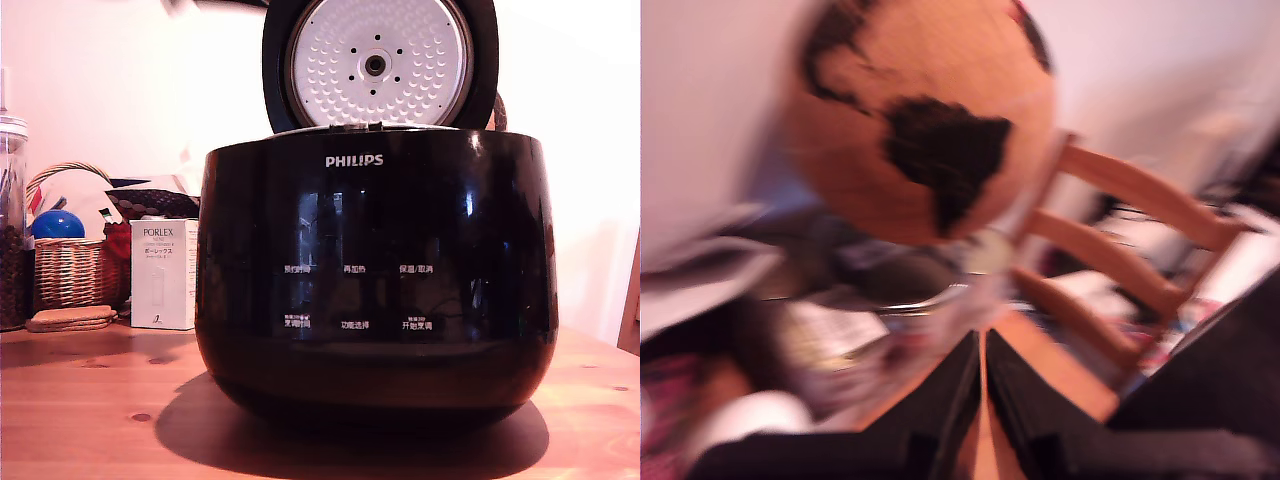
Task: Close the rice cooker by pressing the lid down with medium force
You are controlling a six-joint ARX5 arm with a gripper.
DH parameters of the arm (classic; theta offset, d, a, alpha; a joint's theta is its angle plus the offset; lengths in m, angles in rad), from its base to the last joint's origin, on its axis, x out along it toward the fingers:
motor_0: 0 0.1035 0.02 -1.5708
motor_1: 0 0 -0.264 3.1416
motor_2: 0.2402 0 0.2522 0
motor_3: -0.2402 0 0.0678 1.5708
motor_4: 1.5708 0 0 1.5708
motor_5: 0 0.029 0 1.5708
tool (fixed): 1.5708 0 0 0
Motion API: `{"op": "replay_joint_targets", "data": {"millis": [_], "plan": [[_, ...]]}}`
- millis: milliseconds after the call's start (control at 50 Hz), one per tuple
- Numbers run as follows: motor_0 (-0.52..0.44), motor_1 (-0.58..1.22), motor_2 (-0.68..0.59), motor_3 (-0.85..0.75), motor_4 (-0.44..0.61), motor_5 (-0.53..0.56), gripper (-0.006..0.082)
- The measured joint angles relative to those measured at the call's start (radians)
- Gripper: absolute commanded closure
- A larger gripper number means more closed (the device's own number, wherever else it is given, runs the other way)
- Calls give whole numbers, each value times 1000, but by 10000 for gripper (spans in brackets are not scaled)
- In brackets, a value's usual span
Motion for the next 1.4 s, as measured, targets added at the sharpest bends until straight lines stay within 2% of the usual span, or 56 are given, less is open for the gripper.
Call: {"op": "replay_joint_targets", "data": {"millis": [80,100,140,420,1400], "plan": [[8,55,67,0,83,-40,791],[9,66,84,0,95,-82,791],[10,85,114,2,116,-84,791],[11,180,278,26,198,-183,791],[-56,310,280,150,250,-264,791]]}}
